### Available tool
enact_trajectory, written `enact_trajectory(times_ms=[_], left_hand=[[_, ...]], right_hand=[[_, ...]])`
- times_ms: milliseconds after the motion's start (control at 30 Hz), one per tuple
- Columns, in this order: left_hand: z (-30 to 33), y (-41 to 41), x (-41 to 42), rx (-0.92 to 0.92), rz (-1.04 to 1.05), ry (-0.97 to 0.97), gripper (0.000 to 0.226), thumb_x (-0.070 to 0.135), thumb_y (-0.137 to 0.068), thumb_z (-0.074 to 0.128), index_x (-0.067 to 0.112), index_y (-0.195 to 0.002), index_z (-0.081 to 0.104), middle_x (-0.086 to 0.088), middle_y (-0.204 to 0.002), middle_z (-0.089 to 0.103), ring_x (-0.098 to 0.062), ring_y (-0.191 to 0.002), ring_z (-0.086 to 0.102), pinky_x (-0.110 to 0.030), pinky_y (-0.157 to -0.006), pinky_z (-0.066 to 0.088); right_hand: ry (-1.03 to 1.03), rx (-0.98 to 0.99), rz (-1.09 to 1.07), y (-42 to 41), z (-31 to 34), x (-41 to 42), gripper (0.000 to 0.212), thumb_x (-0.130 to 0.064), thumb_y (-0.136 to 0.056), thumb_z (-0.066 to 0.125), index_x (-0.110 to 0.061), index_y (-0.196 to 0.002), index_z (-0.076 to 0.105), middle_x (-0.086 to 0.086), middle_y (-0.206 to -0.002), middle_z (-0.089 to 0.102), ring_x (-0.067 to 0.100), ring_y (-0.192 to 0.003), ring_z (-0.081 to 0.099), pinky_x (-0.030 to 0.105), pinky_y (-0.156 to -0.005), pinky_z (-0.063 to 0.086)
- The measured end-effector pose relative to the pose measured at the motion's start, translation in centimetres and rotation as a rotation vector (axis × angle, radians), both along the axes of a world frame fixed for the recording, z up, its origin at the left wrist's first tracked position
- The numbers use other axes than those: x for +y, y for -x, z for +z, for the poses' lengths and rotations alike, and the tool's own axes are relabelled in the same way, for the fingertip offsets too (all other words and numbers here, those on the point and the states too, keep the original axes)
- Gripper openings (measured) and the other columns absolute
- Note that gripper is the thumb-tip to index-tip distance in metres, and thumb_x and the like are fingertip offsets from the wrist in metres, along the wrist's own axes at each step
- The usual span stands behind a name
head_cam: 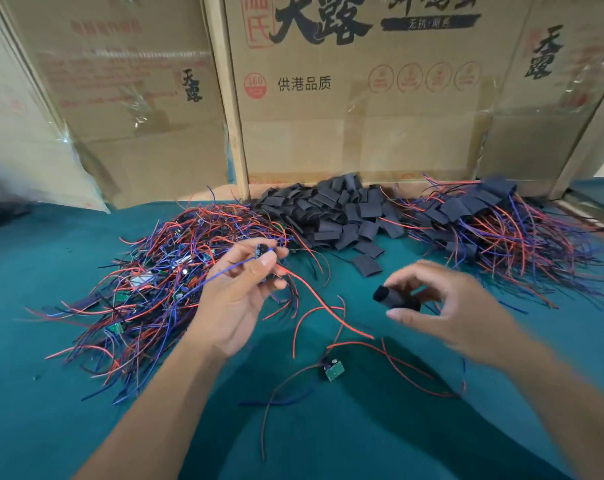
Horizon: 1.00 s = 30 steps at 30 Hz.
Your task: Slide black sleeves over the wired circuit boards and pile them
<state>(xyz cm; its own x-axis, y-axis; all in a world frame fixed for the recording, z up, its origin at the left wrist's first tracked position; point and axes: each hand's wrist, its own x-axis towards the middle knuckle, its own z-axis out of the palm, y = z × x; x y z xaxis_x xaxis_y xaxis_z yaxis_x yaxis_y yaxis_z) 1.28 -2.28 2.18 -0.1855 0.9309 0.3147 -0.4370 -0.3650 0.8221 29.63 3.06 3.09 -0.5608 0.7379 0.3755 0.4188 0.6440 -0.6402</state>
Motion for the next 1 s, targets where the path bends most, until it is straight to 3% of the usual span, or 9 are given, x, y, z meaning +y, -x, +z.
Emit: enact_trajectory(times_ms=[133,267,433,700,833,1000], left_hand=[[0.3,1.1,0.1,0.014,0.078,-0.024,0.018,0.01,-0.086,0.06,0.021,-0.089,0.075,-0.008,-0.095,0.072,-0.014,-0.073,0.06,-0.025,-0.066,0.051],[0.3,1.6,0.2,0.033,0.129,-0.041,0.019,0.008,-0.086,0.06,0.021,-0.091,0.074,-0.008,-0.099,0.072,-0.014,-0.075,0.062,-0.025,-0.068,0.052],[0.4,1.8,0.2,0.05,0.156,-0.052,0.019,0.008,-0.085,0.061,0.021,-0.091,0.074,-0.007,-0.099,0.072,-0.014,-0.074,0.062,-0.024,-0.07,0.053],[0.3,1.6,0.1,0.065,0.144,-0.05,0.017,0.007,-0.086,0.061,0.017,-0.095,0.071,-0.007,-0.1,0.072,-0.014,-0.075,0.062,-0.025,-0.07,0.052],[0.2,1.6,0.1,0.072,0.13,-0.05,0.015,0.013,-0.082,0.069,0.017,-0.096,0.071,-0.008,-0.102,0.071,-0.015,-0.077,0.061,-0.026,-0.072,0.051],[0.3,1.7,0.0,0.07,0.097,-0.048,0.034,0.031,-0.069,0.089,0.02,-0.097,0.073,-0.008,-0.103,0.071,-0.015,-0.077,0.062,-0.026,-0.072,0.051]], right_hand=[[0.113,0.004,0.014,-0.2,1.1,-0.8,0.024,-0.017,-0.078,0.083,-0.025,-0.095,0.068,-0.008,-0.089,0.069,0.013,-0.082,0.065,0.023,-0.076,0.051],[0.092,-0.037,-0.094,1.0,1.0,-2.6,0.019,-0.028,-0.075,0.082,-0.028,-0.083,0.065,-0.011,-0.076,0.069,0.006,-0.069,0.062,0.014,-0.065,0.044],[0.06,-0.034,-0.215,2.6,0.7,-4.4,0.021,-0.038,-0.069,0.081,-0.028,-0.076,0.064,-0.016,-0.071,0.068,0.004,-0.068,0.061,0.016,-0.065,0.046],[0.136,0.031,-0.225,3.5,0.2,-5.1,0.021,-0.044,-0.066,0.08,-0.028,-0.071,0.067,-0.017,-0.066,0.068,0.002,-0.059,0.062,0.01,-0.057,0.043],[0.174,0.045,-0.242,3.6,0.0,-5.1,0.024,-0.049,-0.065,0.079,-0.03,-0.072,0.067,-0.018,-0.068,0.069,0.001,-0.06,0.064,0.012,-0.057,0.045],[0.184,0.015,-0.291,3.9,-0.4,-5.1,0.027,-0.053,-0.064,0.079,-0.031,-0.073,0.066,-0.021,-0.072,0.069,0.003,-0.056,0.063,0.021,-0.055,0.049]])
